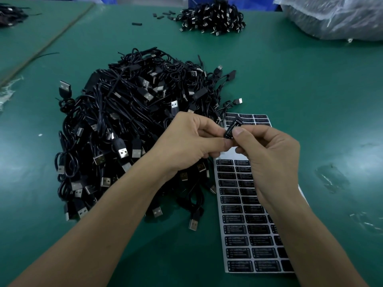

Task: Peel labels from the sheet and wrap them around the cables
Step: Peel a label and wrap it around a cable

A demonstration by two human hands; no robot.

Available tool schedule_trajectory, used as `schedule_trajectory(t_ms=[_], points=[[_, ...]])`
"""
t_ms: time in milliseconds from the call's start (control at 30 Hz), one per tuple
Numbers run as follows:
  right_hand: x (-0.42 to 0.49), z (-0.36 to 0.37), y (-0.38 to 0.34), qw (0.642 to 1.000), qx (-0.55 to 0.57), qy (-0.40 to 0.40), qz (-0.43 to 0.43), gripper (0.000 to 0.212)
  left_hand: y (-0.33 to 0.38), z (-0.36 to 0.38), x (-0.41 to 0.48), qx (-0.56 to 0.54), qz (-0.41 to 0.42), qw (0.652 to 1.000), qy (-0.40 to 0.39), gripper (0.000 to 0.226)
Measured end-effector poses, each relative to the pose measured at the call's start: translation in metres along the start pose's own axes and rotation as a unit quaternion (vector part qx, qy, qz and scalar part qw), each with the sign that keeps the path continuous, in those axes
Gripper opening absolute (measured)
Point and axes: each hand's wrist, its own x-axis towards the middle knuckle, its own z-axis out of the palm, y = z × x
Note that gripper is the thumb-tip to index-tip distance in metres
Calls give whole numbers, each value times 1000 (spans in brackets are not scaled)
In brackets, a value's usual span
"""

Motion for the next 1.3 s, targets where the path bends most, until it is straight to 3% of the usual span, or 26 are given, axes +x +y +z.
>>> schedule_trajectory(t_ms=[533, 1033, 1300], points=[[-1, 3, 1, 1000, -2, 7, -23, 13, 1, 1, -1, -6, -2, 1000, 2, 6], [-4, 2, -1, 998, -3, -7, -60, 16, 0, 9, -2, -11, 25, 999, 39, 14], [0, -2, -1, 999, -2, 28, -29, 19, 0, 9, -2, -18, 23, 999, 37, 9]])
